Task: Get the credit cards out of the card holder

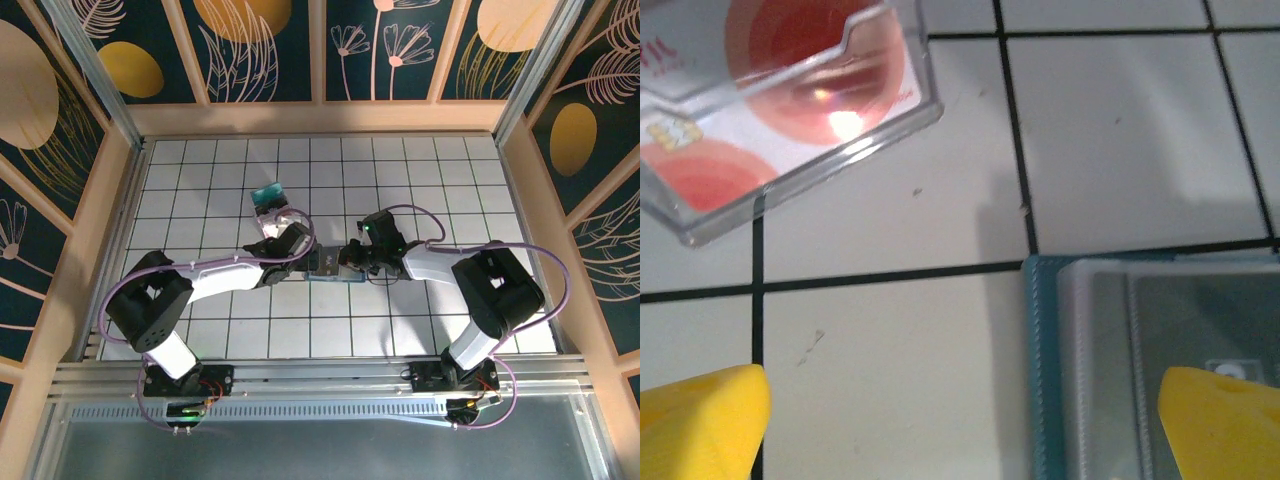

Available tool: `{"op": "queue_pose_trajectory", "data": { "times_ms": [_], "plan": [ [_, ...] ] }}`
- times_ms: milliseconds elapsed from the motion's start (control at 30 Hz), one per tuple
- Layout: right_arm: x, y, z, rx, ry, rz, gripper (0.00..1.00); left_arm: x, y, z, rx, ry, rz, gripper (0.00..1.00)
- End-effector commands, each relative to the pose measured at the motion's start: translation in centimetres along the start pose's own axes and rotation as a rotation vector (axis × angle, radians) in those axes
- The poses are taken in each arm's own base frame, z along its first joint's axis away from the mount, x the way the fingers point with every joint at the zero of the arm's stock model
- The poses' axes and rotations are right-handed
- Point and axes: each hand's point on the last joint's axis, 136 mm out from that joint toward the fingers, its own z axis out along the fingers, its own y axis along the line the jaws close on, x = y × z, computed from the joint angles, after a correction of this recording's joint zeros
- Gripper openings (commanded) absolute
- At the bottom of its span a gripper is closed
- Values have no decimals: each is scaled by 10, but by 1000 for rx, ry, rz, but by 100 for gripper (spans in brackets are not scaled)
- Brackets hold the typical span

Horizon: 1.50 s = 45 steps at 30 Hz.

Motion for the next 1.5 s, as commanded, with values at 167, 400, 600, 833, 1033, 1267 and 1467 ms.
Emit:
{"op": "queue_pose_trajectory", "data": {
  "times_ms": [167, 400, 600, 833, 1033, 1267, 1467],
  "plan": [
    [-5, 5, -7, -18, -23, -2, 6, 6, -14, 12, 31, 28, 35, 99],
    [-6, 8, -8, -30, -25, -3, 8, 28, -4, 27, -11, 93, 69, 99],
    [-5, 12, -7, -60, -27, -3, 14, 41, 4, 30, -39, 126, 91, 99],
    [-9, 17, -9, -94, -37, 4, 14, 48, 10, 31, -52, 145, 90, 99],
    [-10, 12, -8, -73, -42, 18, 14, 49, 10, 31, -52, 148, 87, 99],
    [-8, -1, -4, -24, -37, 35, 22, 50, 9, 32, -51, 154, 90, 99],
    [-8, -1, 0, -34, -34, 38, 25, 52, 10, 34, -53, 161, 89, 99]
  ]
}}
